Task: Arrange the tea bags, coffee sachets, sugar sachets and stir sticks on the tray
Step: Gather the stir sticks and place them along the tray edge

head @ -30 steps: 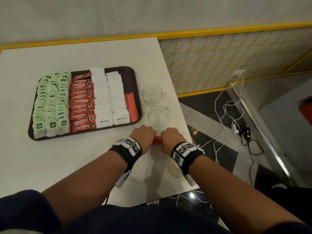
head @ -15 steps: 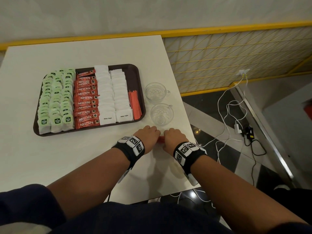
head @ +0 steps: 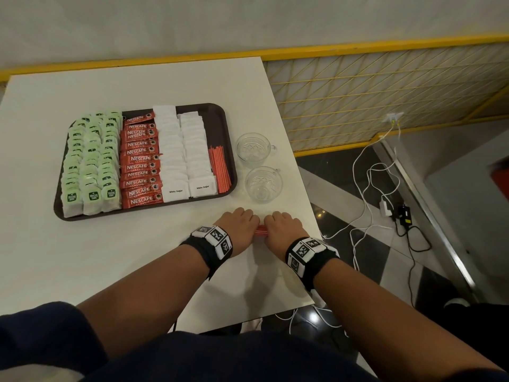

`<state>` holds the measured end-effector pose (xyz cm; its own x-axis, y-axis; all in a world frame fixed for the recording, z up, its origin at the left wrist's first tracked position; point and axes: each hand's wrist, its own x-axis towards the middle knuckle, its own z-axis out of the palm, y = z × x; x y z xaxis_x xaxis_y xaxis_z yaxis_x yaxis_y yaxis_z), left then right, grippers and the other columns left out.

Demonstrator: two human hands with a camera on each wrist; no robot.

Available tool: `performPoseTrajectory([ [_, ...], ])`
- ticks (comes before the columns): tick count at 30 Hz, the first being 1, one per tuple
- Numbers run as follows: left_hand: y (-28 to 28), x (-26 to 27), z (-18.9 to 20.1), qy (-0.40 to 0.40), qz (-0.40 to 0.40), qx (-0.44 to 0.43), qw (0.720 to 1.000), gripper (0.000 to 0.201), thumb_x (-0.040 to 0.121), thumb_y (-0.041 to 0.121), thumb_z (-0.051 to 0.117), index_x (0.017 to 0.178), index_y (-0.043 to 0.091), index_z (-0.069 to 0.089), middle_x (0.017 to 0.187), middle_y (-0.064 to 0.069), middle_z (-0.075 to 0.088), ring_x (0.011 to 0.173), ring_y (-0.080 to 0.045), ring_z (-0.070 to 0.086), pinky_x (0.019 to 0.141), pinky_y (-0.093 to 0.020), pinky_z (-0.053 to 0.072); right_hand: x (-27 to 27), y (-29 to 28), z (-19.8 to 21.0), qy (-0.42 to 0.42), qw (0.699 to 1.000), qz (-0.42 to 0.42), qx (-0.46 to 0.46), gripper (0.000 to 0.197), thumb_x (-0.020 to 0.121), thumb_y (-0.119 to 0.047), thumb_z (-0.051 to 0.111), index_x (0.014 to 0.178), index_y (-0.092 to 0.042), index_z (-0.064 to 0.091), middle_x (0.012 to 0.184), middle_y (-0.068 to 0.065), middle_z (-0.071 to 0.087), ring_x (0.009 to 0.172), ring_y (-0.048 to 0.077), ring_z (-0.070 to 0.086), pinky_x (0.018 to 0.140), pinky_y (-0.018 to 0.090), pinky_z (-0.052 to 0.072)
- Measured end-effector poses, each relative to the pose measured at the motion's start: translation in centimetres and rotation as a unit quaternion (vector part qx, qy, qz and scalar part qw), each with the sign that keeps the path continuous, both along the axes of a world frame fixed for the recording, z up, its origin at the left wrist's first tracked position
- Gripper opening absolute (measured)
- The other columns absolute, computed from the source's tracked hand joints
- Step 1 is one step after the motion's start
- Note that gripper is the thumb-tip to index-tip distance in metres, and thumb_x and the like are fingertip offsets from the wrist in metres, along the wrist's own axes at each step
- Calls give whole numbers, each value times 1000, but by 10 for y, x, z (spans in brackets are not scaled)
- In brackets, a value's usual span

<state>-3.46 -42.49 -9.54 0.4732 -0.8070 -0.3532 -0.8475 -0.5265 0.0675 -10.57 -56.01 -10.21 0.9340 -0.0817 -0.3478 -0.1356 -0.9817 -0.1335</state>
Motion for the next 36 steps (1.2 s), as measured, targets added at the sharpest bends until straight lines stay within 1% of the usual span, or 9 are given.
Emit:
performPoseTrajectory([
  [4, 4, 5, 15, 72, 17, 20, 997, 27, 98, 21, 38, 121, 11, 45, 107, -10, 63, 88, -29, 61, 68, -33, 38, -1, -2, 10, 2, 999, 31, 19, 25, 89, -23, 46, 110, -12, 51, 112, 8, 58, 104, 30, 52, 83, 39, 37],
  [7, 10, 13, 31, 124, 35, 44, 991, 25, 97, 25, 41, 119, 13, 44, 90, -4, 58, 75, -24, 54, 64, -31, 36, 1, 2, 22, 24, 997, 47, 57, 25, 87, -24, 49, 110, -14, 50, 106, 8, 61, 98, 30, 57, 78, 35, 37],
  [13, 34, 37, 64, 160, 40, 43, 985, 10, 94, 31, 49, 99, 23, 47, 86, 1, 58, 76, -18, 54, 67, -31, 40, 11, 24, 47, 45, 992, 48, 104, 28, 91, -34, 56, 111, -14, 49, 99, 7, 62, 90, 28, 60, 78, 37, 48],
  [20, 86, 66, 128, 148, 139, -88, 975, 11, 86, 34, 66, 89, 24, 64, 81, 8, 62, 76, -13, 57, 70, -27, 47, 46, 65, 95, -15, 990, -4, 140, 29, 97, -43, 45, 76, -25, 54, 73, -3, 56, 71, 18, 56, 68, 31, 46],
  [25, 151, 82, 176, 217, 271, -291, 892, 50, 71, 45, 83, 114, 32, 59, 102, 15, 64, 91, -6, 61, 79, -25, 51, 71, 101, 130, -60, 963, -64, 254, 28, 95, -35, 54, 77, -14, 58, 64, -2, 52, 61, 15, 51, 62, 29, 43],
  [29, 180, 76, 193, 309, 270, -355, 840, 58, 78, 66, 66, 126, 35, 56, 128, 18, 58, 118, -3, 53, 99, -28, 41, 89, 144, 164, -69, 921, -78, 375, 26, 90, -31, 60, 75, -11, 60, 55, -5, 48, 50, 12, 45, 54, 27, 41],
  [31, 185, 73, 200, 346, 282, -409, 796, 56, 83, 64, 60, 131, 36, 56, 133, 19, 56, 118, 5, 53, 96, -22, 42, 97, 167, 182, -65, 915, -53, 395, 24, 89, -28, 61, 67, -19, 59, 50, -8, 48, 45, 7, 45, 53, 25, 40],
  [33, 191, 69, 211, 364, 283, -457, 760, 38, 96, 51, 49, 129, 36, 61, 128, 23, 58, 105, 16, 56, 80, -10, 46, 103, 185, 197, -68, 914, -18, 400, 22, 88, -23, 62, 67, -22, 59, 46, -10, 48, 40, 2, 43, 51, 24, 39],
  [36, 204, 70, 223, 359, 282, -482, 748, 40, 101, 50, 35, 115, 34, 69, 111, 17, 69, 98, 8, 63, 76, -13, 47, 112, 202, 208, -68, 901, -10, 429, 17, 86, -21, 65, 78, -35, 58, 50, -12, 54, 40, -2, 46, 51, 21, 40],
])
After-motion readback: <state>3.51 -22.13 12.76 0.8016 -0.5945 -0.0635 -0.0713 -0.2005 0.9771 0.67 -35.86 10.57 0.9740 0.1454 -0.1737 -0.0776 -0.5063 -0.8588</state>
